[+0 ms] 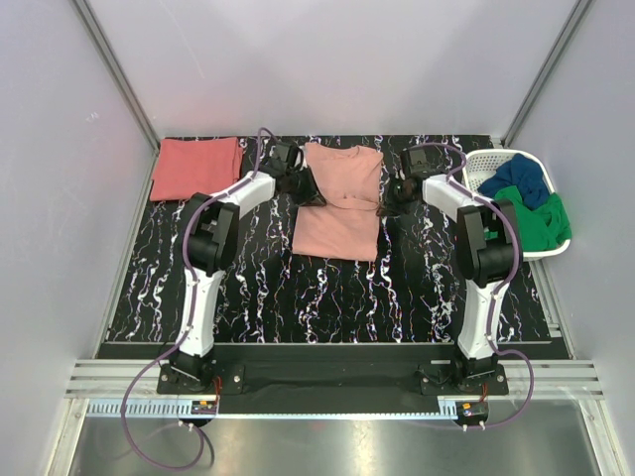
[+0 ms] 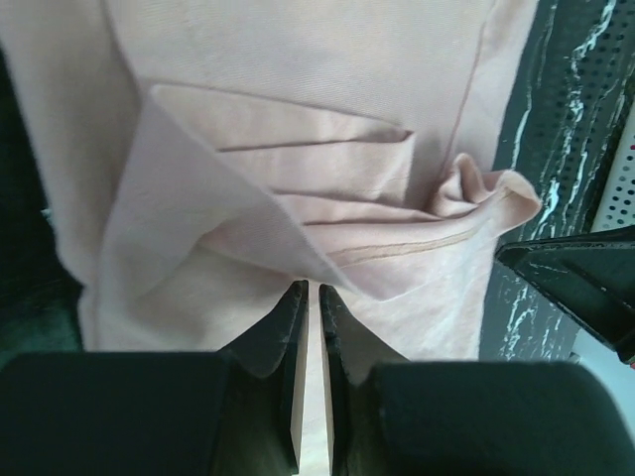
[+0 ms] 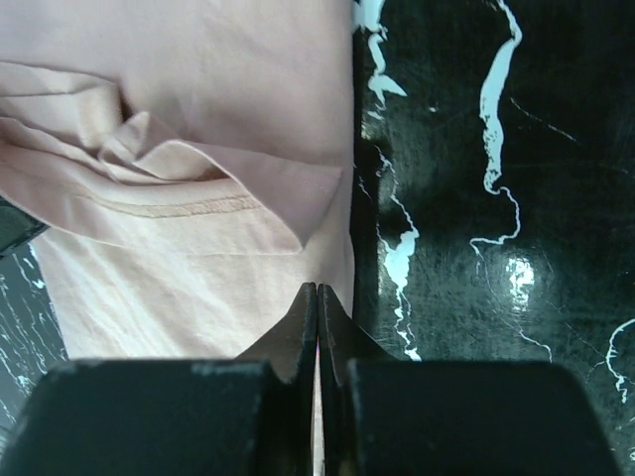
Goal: Fold and stack the t-shirts
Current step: Fold the tshirt
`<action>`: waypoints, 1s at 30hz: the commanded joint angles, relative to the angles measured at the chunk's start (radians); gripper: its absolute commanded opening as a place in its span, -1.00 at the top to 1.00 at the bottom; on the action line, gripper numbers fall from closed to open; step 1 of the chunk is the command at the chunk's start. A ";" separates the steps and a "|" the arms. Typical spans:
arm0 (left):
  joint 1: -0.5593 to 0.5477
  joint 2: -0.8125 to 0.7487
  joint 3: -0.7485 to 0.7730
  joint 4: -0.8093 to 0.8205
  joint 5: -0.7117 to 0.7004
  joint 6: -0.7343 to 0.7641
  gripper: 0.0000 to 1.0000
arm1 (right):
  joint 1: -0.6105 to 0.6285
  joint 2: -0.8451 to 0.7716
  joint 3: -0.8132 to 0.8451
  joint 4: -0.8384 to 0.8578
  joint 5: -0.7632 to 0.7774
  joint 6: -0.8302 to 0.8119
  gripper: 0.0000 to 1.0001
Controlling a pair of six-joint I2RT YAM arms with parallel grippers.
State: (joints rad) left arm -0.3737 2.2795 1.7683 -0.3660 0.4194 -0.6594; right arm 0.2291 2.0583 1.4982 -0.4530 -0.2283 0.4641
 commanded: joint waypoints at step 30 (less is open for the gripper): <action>0.076 0.041 0.115 0.148 -0.036 -0.108 0.69 | 0.019 -0.052 -0.042 0.137 -0.042 -0.021 0.95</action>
State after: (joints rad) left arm -0.2970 2.3409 1.8343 -0.2523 0.3950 -0.7841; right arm 0.2363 2.0354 1.4834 -0.3542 -0.2790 0.4591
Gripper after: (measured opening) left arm 0.155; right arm 0.022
